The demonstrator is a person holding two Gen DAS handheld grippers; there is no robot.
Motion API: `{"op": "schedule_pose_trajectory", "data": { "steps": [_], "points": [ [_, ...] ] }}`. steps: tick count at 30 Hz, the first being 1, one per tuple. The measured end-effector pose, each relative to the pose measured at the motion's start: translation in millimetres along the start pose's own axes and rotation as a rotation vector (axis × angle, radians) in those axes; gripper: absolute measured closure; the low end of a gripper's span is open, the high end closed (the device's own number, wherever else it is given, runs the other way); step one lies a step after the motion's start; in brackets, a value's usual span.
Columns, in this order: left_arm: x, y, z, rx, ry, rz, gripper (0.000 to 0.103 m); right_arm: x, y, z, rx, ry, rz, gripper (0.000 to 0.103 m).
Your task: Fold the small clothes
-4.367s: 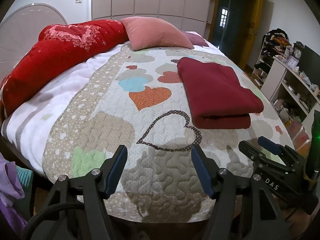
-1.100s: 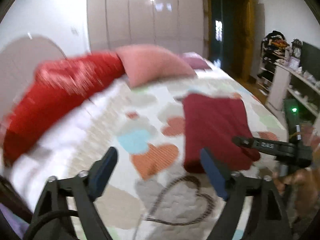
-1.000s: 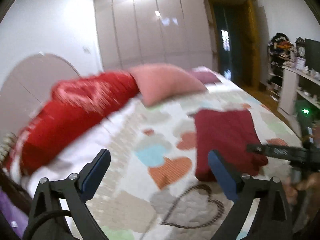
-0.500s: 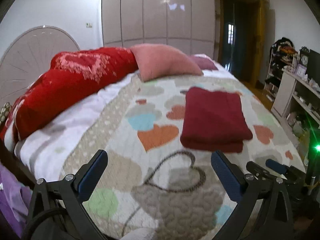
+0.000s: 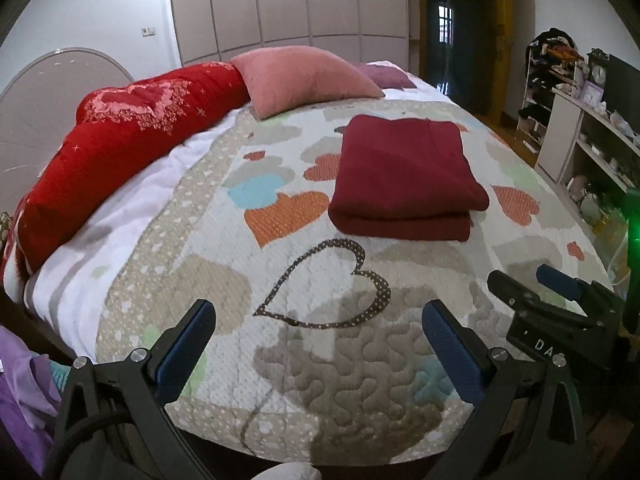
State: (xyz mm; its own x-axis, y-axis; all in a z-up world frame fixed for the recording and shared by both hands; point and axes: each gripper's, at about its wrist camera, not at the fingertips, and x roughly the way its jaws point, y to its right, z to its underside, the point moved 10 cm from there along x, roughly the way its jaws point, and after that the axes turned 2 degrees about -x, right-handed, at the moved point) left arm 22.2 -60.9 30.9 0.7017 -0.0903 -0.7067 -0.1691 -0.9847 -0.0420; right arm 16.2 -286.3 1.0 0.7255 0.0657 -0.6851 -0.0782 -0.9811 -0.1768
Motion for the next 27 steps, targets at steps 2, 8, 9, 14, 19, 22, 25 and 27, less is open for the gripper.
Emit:
{"op": "schedule_pose_trajectory", "data": {
  "steps": [2,8,9,14,19,22,25,27],
  "points": [
    [1.7,-0.7,1.5,-0.006,-0.012,-0.001,0.0,-0.1,3.4,1.1,0.011,-0.003,0.002,0.026],
    [3.0,-2.0,3.3,-0.014,-0.026,0.001,0.0,-1.7,5.7,2.0,0.024,-0.002,0.008,0.026],
    [3.1,-2.0,3.3,-0.015,-0.025,0.001,0.0,-1.7,5.4,1.9,0.025,-0.002,0.007,0.026],
    [1.3,-0.9,2.5,-0.021,-0.018,0.023,0.0,-0.8,4.0,2.3,0.022,-0.002,0.007,0.025],
    [2.4,-1.9,0.0,-0.025,-0.013,0.022,0.0,0.1,1.8,1.6,0.011,0.001,0.012,0.025],
    [2.6,-4.1,-0.1,-0.035,-0.015,0.019,0.0,1.0,1.9,0.2,0.007,0.008,0.021,0.025],
    [-0.1,-6.7,-1.9,-0.042,-0.01,0.017,0.0,2.0,1.2,1.1,0.008,0.004,0.022,0.025],
    [-5.6,-9.1,-4.6,-0.052,0.006,0.017,0.0,1.2,0.8,0.9,0.004,0.007,0.026,0.025]
  ]
}}
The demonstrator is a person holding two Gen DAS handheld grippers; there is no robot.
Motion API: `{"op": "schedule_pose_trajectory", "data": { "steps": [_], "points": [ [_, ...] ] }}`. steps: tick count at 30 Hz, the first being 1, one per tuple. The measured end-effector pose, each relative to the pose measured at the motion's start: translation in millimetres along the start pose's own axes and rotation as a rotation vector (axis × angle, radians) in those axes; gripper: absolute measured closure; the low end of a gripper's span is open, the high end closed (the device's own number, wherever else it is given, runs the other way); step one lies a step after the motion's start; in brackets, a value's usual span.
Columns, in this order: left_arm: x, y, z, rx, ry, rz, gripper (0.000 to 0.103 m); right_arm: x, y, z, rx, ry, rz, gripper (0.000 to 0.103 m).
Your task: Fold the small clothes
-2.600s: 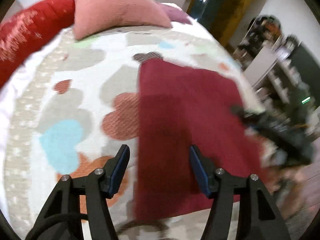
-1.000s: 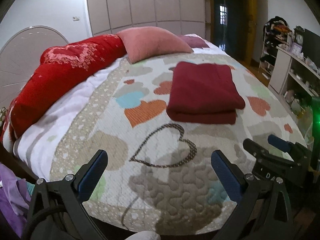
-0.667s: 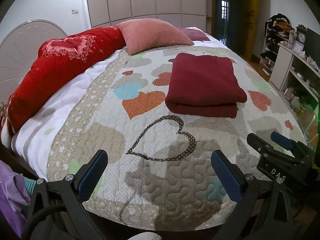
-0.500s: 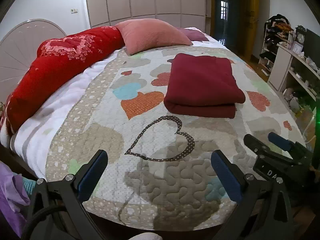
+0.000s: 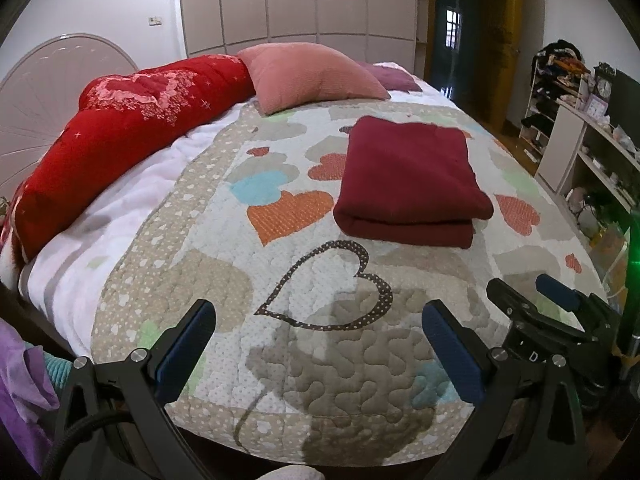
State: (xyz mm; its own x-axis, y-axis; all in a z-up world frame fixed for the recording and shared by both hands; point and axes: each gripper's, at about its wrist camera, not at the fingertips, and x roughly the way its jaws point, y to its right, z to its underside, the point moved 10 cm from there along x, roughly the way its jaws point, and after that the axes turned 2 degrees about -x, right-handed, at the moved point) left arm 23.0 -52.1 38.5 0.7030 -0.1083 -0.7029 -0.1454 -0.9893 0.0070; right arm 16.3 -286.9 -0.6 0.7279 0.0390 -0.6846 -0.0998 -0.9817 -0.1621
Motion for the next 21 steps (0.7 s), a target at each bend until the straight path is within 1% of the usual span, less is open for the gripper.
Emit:
{"op": "schedule_pose_trajectory", "data": {
  "steps": [6,11,14,17,21],
  "points": [
    [-22,-6,-7,-0.018,0.056,0.002,0.0,-12,-5,-5,-0.015,0.023,0.005,0.025],
    [-47,-14,-15,-0.029,0.137,-0.023,0.0,-31,-12,-12,-0.039,0.064,0.016,0.025],
    [-57,-17,-18,-0.039,0.17,-0.02,0.0,-45,-16,-16,-0.052,0.091,0.028,0.025],
    [-60,-20,-18,-0.053,0.175,-0.017,0.0,-55,-19,-17,-0.061,0.111,0.038,0.022],
    [-51,-20,-13,-0.059,0.138,-0.018,0.0,-59,-21,-18,-0.063,0.122,0.044,0.021]
  ]
}}
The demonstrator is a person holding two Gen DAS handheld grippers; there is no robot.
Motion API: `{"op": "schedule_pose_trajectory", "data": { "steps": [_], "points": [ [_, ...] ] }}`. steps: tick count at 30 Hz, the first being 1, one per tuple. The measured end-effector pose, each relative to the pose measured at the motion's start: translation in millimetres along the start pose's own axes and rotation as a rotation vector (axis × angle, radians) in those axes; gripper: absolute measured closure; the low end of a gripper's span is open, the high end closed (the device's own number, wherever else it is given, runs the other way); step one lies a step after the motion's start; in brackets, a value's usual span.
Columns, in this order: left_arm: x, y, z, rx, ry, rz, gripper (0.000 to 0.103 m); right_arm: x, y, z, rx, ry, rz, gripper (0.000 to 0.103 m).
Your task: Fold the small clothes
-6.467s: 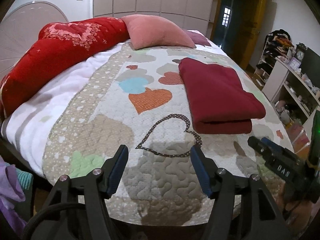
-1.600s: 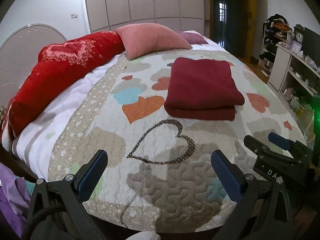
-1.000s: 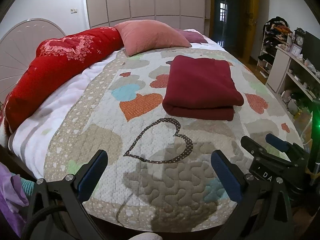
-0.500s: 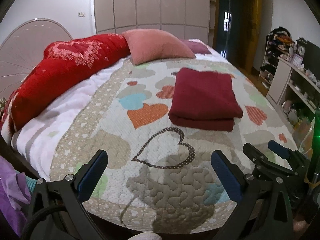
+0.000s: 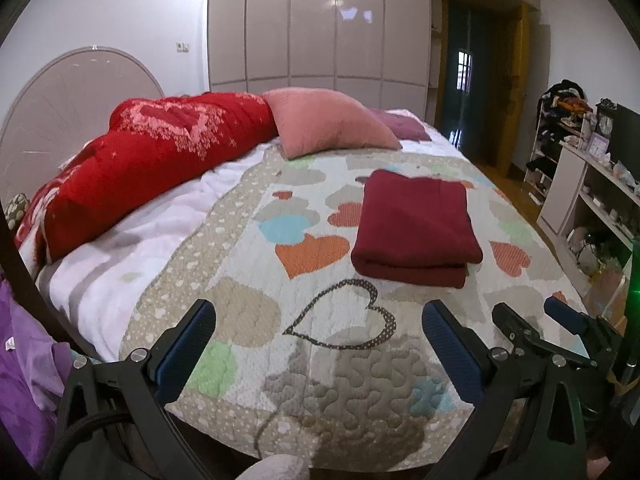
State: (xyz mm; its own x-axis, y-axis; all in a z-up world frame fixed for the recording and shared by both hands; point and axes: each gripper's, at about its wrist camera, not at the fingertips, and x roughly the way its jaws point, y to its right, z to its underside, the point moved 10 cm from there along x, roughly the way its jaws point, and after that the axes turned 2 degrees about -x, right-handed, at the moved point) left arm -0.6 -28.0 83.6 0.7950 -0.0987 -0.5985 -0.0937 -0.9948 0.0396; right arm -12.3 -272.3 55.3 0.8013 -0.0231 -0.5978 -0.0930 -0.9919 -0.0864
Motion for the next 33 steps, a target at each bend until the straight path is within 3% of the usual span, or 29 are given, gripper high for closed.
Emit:
{"op": "schedule_pose_trajectory", "data": {
  "steps": [6,20,33],
  "points": [
    [20,13,11,0.037,-0.074,-0.012,0.0,6,1,6,0.026,-0.013,-0.025,0.021],
    [50,37,14,0.088,-0.127,-0.029,0.0,38,20,14,0.033,-0.011,-0.031,0.021],
    [72,31,34,0.094,-0.223,-0.043,0.0,56,33,26,0.065,-0.052,-0.016,0.021]
  ]
}}
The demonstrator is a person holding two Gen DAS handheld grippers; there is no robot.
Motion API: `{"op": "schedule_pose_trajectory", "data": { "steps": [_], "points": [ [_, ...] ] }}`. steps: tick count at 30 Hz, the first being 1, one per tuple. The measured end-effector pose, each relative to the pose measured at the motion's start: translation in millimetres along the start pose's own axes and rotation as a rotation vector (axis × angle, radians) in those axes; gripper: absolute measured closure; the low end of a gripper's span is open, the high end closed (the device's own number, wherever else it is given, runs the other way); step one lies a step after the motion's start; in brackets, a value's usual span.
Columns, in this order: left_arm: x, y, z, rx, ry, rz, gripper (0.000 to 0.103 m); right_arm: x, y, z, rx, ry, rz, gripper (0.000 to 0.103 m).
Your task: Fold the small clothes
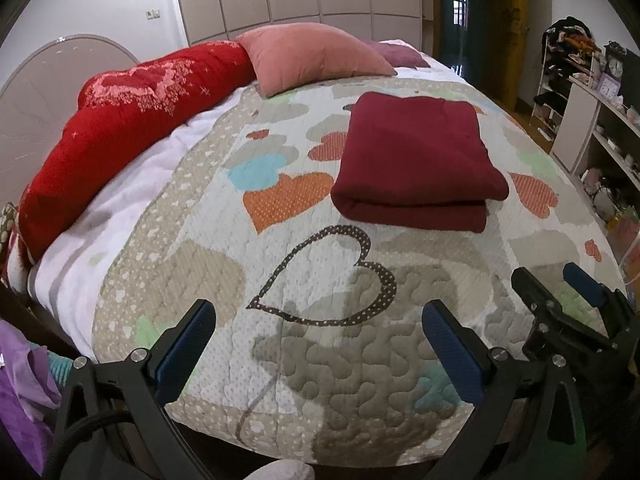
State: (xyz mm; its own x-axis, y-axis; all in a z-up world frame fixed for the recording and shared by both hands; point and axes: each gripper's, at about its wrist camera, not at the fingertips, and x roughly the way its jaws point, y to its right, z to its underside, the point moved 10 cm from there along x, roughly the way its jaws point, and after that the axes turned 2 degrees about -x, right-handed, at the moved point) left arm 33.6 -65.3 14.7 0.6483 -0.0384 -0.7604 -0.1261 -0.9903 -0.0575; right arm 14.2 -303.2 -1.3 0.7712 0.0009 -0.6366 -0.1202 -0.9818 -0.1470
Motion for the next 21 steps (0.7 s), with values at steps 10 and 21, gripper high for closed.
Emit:
{"op": "schedule_pose_trajectory", "data": {
  "steps": [10,21],
  "points": [
    [8,-10,7,-0.036,-0.03,0.034,0.0,2,-13,1,-0.039,-0.017,0.016,0.021],
    [14,-16,12,-0.063,-0.053,0.057,0.0,7,-17,4,-0.039,-0.043,0.037,0.021]
  ]
}}
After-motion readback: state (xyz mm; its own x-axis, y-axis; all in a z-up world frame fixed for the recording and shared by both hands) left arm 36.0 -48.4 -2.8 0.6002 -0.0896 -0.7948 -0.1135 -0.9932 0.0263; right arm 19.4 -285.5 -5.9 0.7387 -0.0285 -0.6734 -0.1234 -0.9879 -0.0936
